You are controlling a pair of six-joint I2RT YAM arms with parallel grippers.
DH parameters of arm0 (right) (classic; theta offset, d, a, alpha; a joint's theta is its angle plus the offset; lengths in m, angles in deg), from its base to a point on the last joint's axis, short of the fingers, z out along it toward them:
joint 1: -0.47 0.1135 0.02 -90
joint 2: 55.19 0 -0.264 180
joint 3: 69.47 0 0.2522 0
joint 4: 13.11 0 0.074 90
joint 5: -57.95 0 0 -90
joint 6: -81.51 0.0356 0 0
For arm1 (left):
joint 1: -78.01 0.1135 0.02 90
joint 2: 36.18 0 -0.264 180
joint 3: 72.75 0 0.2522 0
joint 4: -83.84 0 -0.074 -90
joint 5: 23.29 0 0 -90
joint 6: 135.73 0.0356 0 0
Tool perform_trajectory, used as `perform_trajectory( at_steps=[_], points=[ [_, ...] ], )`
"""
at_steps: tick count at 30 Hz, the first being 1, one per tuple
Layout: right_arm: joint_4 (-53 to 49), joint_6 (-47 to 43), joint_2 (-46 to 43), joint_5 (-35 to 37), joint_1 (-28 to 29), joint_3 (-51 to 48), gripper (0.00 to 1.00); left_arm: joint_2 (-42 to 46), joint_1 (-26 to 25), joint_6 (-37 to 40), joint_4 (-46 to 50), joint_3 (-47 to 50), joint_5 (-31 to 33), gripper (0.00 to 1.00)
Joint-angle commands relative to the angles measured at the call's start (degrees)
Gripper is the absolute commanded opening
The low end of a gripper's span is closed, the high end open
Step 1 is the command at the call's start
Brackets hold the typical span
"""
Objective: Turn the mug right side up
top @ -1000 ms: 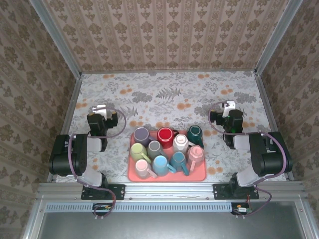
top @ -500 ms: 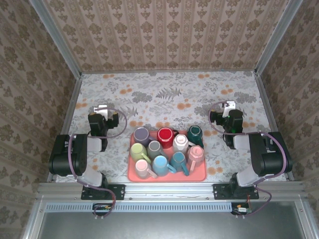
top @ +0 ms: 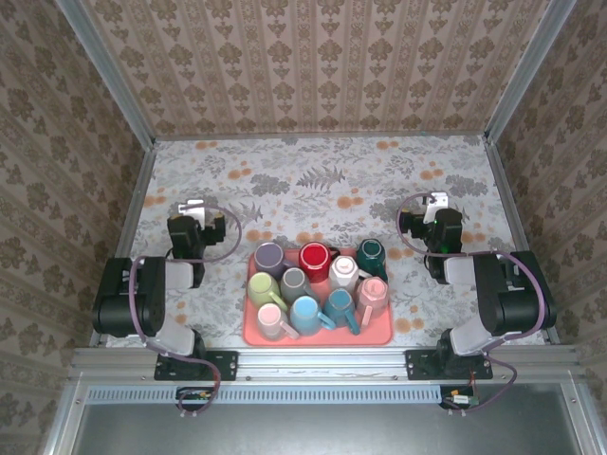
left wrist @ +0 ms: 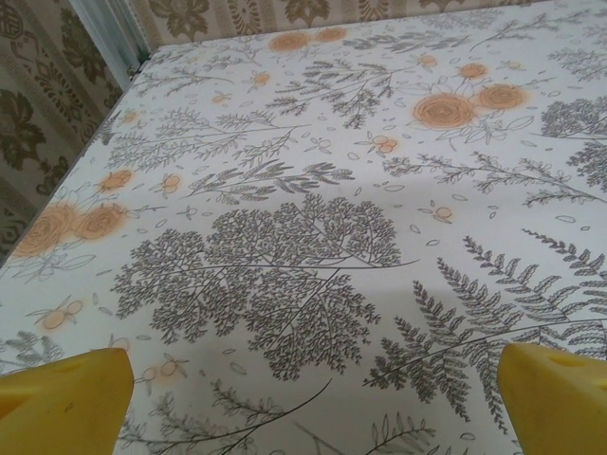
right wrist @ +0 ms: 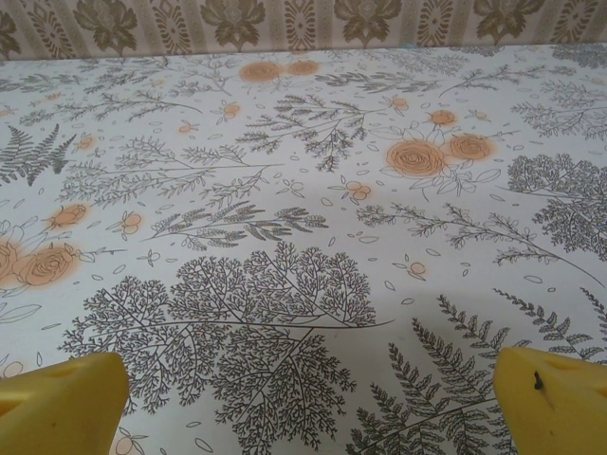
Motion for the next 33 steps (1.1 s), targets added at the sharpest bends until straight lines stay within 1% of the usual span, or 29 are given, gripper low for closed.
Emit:
perform_trajectory(
  at_steps=[1,2,3,6,8,9,10,11,12,14,15,16,19,20,21,22,23,25,26,27,28,29,31,33],
  points=[
    [-12.0,0.5,-5.3,5.5,1.3,5.9,1.0,8.1,-0.2,-0.4,9.5,-3.9,2.3,1.0],
    [-17.9,-0.3,-7.2,7.0,2.4,8.7,1.0,10.7,-0.4,-0.2,12.7,-5.1,2.6,1.0],
    [-20.4,-0.1,-9.6,8.0,3.1,10.4,1.0,12.9,-0.8,0.1,13.7,-5.6,2.5,1.0],
    [-23.7,3.7,-16.4,7.0,5.6,14.1,1.0,20.5,-3.2,0.0,19.7,-8.1,2.2,1.0],
    [-30.2,6.5,-20.9,7.9,9.1,18.9,1.0,26.4,-5.9,-0.6,29.0,-11.8,-1.7,1.0],
    [-34.1,7.7,-22.6,8.5,11.8,21.6,1.0,29.2,-8.1,-0.2,34.3,-13.8,-3.1,1.0],
    [-37.3,7.3,-23.9,8.4,14.4,23.9,1.0,31.8,-10.4,0.3,37.9,-15.0,-3.1,1.0],
    [-40.2,5.7,-25.3,7.2,17.5,26.0,1.0,34.5,-13.2,0.6,41.6,-16.1,-2.3,1.0],
    [-42.4,3.9,-26.6,7.5,21.1,27.6,1.0,36.7,-16.0,0.7,45.1,-17.0,-1.2,1.0],
    [-45.9,5.2,-28.5,13.1,27.8,29.7,1.0,40.8,-21.1,-0.7,52.6,-19.4,2.5,1.0],
    [-49.2,5.9,-29.1,11.9,30.1,31.5,1.0,42.0,-23.1,-2.2,57.4,-21.3,4.9,1.0],
    [-53.1,6.7,-29.2,11.2,31.8,33.9,1.0,42.5,-25.7,-3.6,61.6,-23.2,6.5,1.0],
    [-70.3,9.0,-27.8,19.5,38.7,43.5,1.0,41.6,-30.4,-10.4,76.6,-30.3,13.9,1.0],
    [-75.8,10.3,-27.2,20.6,39.8,46.3,1.0,40.9,-30.9,-12.7,81.3,-32.4,14.5,1.0],
    [-82.6,13.3,-26.9,19.2,39.6,48.7,1.0,39.9,-30.8,-14.9,85.8,-34.5,13.8,1.0],
    [-86.8,14.4,-27.0,17.3,39.0,50.2,1.0,39.1,-30.7,-16.4,90.3,-36.5,12.9,1.0],
    [-88.1,14.5,-27.5,14.8,38.3,50.3,1.0,38.5,-30.4,-16.1,93.3,-37.9,11.3,1.0],
    [-85.1,16.8,-30.4,11.7,35.8,46.2,1.0,38.0,-29.6,-18.7,95.4,-38.2,9.6,1.0],
    [-83.0,19.1,-32.2,7.7,33.6,43.9,1.0,38.2,-28.7,-21.2,95.6,-37.4,9.2,1.0],
    [-83.2,20.9,-33.2,2.7,30.8,43.3,1.0,38.3,-27.6,-23.1,96.0,-37.0,7.0,1.0],
    [-85.7,22.3,-32.6,-0.6,28.9,44.4,1.0,38.1,-26.2,-24.4,96.1,-36.9,3.9,1.0],
    [-90.4,23.1,-30.9,-2.1,27.6,46.6,1.0,37.7,-24.6,-26.1,96.2,-36.7,-0.1,1.0],
    [-99.9,25.5,-26.5,-1.1,27.6,49.7,1.0,37.0,-23.9,-28.0,95.5,-36.1,-6.0,1.0],
    [-105.0,31.3,-24.5,1.8,28.7,49.0,1.0,36.3,-23.9,-28.8,94.5,-35.5,-7.6,1.0]
  ],
)
